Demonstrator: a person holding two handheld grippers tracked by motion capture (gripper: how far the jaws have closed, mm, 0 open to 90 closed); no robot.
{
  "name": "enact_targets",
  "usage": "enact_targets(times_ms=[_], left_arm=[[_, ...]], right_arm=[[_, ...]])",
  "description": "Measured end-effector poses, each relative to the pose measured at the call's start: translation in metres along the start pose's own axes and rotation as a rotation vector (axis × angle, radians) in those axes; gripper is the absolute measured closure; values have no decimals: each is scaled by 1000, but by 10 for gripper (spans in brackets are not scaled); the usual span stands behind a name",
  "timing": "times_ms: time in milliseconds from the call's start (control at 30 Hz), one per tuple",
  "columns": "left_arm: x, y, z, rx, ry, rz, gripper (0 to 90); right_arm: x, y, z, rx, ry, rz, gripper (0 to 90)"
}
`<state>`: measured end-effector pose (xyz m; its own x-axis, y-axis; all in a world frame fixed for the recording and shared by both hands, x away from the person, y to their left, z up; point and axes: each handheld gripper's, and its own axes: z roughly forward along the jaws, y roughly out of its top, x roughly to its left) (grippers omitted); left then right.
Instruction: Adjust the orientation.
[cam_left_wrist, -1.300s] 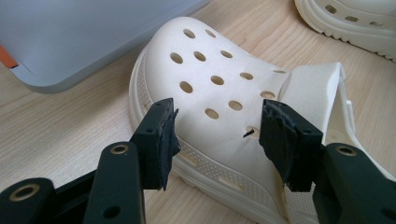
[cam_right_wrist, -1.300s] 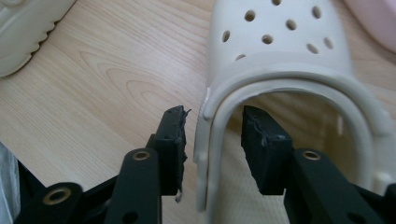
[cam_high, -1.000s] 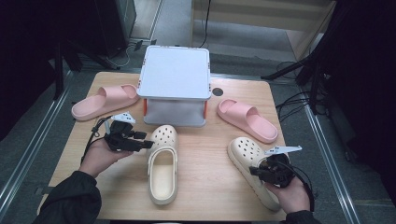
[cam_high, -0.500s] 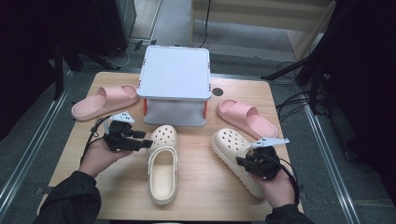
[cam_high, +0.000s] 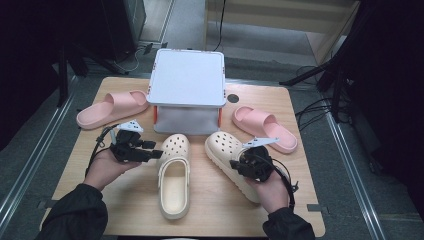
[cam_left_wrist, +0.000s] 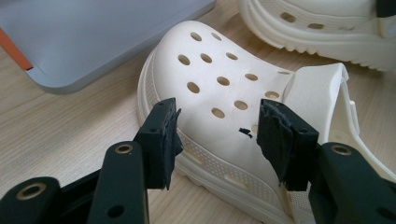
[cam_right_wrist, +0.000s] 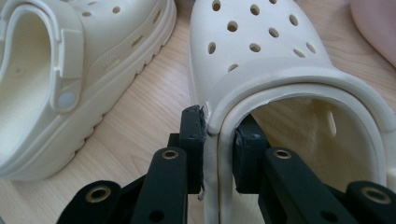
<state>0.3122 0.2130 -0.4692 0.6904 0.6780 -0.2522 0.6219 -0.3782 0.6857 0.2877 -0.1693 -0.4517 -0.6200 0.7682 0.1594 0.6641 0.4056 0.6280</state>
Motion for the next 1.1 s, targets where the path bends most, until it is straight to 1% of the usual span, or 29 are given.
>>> enact_targets(times_ms=[67, 133, 233, 400, 433, 500, 600, 933, 1000, 1100], left_arm=[[0, 0, -1, -1, -6, -12, 481], [0, 0, -1, -6, -6, -7, 480], [1, 0, -1, -7, -5, -10, 477], [1, 0, -2, -6, -7, -13, 476], [1, 0, -2, -6, -7, -12, 476], [1, -1, -1, -4, -7, -12, 477], [1, -1, -1, -3, -7, -9, 476], [1, -1, -1, -2, -11, -9, 478], [1, -1, -1, -2, -11, -9, 478], [1, -1, -1, -2, -13, -9, 479]], right_arm=[[3, 5, 6, 3, 2, 0, 775], [5, 9, 12, 7, 10, 3, 775], [9, 16, 21, 19, 18, -17, 774], [12, 22, 32, 37, 7, -17, 768], [12, 22, 34, 34, 11, -17, 769], [13, 24, 36, 37, 5, -15, 769], [15, 26, 39, 41, 10, -13, 771], [31, 29, 50, 60, 10, -53, 769], [33, 29, 51, 64, 10, -59, 760], [34, 28, 51, 57, 21, -75, 715]])
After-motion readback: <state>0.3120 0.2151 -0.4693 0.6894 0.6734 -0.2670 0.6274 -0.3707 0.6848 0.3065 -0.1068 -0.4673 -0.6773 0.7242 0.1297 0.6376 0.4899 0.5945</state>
